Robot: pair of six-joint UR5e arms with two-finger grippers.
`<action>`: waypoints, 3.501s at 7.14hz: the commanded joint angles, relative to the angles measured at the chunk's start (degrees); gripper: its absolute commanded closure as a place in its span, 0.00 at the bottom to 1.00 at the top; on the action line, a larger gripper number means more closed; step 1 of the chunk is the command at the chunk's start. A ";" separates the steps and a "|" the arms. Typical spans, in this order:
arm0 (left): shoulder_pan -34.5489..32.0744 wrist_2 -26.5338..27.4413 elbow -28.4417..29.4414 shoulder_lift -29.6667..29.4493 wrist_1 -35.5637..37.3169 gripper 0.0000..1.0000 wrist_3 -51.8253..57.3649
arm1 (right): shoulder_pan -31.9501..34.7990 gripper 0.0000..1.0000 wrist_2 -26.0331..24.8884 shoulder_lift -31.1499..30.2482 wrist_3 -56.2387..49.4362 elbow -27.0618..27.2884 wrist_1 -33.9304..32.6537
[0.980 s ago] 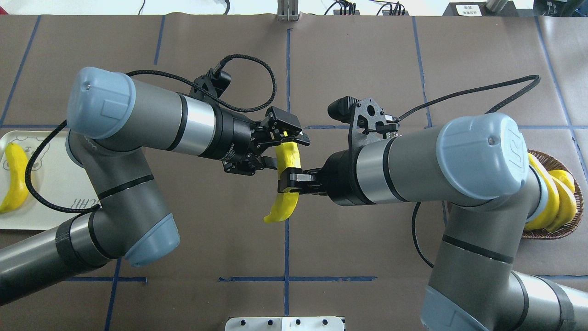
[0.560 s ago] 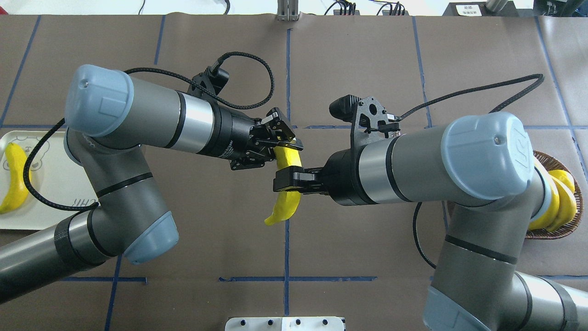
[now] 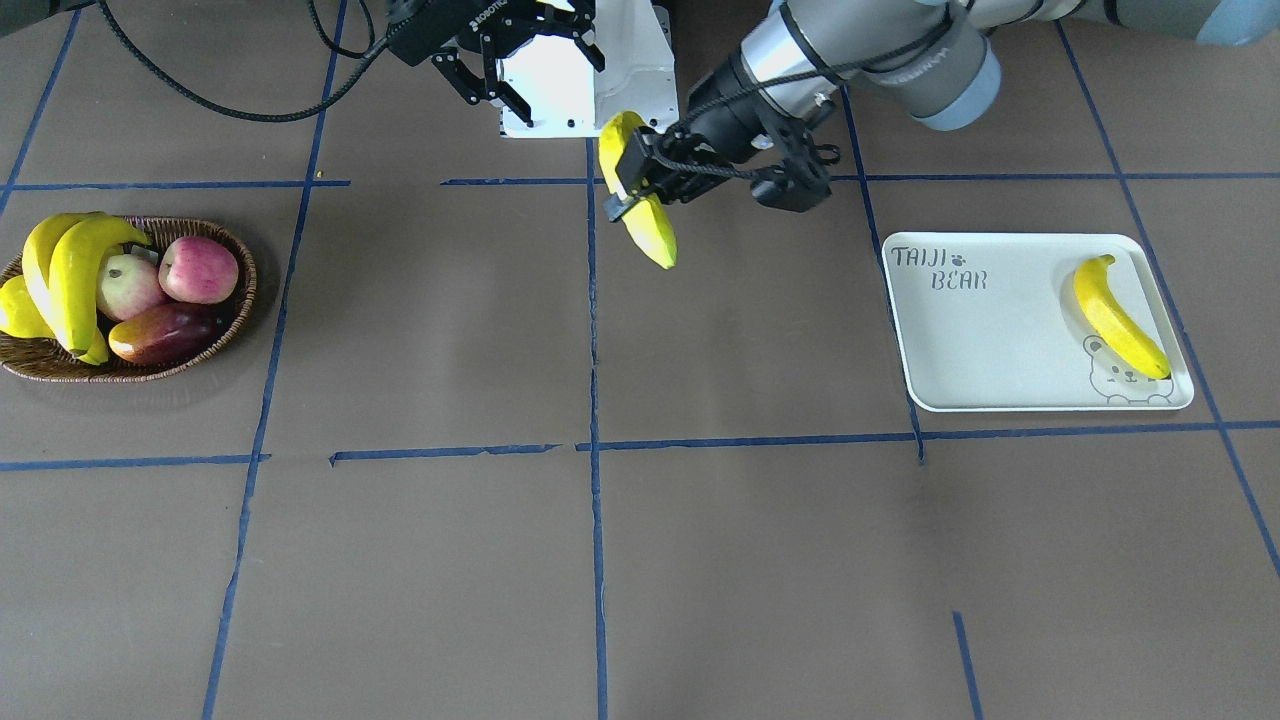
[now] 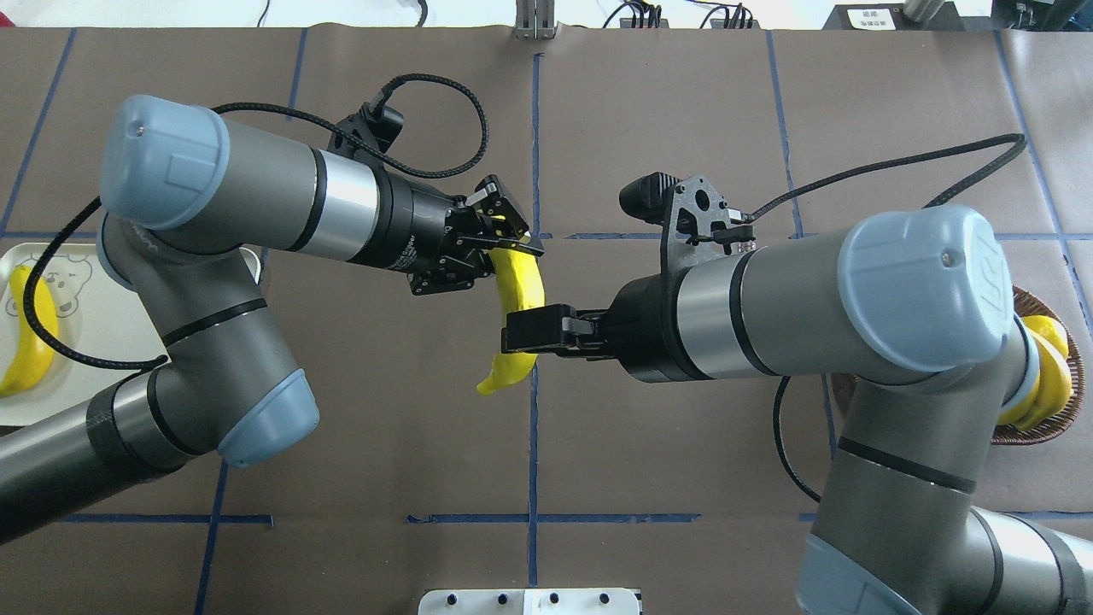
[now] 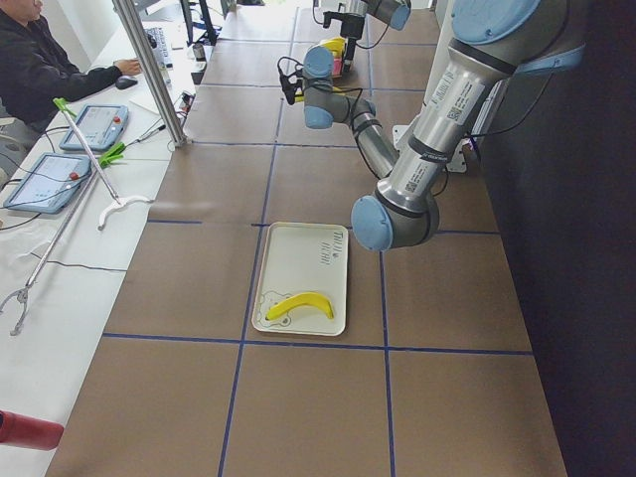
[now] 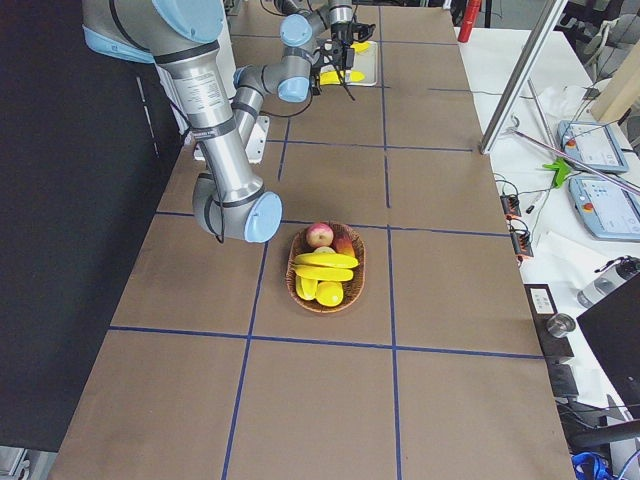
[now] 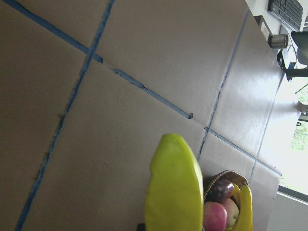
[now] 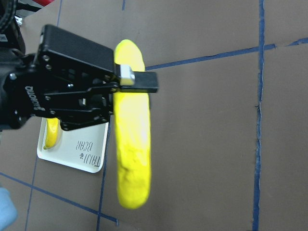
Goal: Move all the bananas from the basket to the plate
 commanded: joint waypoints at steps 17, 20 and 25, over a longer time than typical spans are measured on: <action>-10.91 13.77 0.60 29.20 10.02 0.00 33.43 | 13.23 0.00 4.24 -4.20 -11.55 4.98 -24.35; -8.21 11.13 -7.86 27.19 17.43 0.00 32.74 | 25.92 0.00 11.65 -20.06 -36.83 8.87 -28.53; -0.63 11.83 -8.22 22.52 17.44 0.00 21.22 | 35.83 0.00 22.50 -46.53 -43.81 2.24 1.74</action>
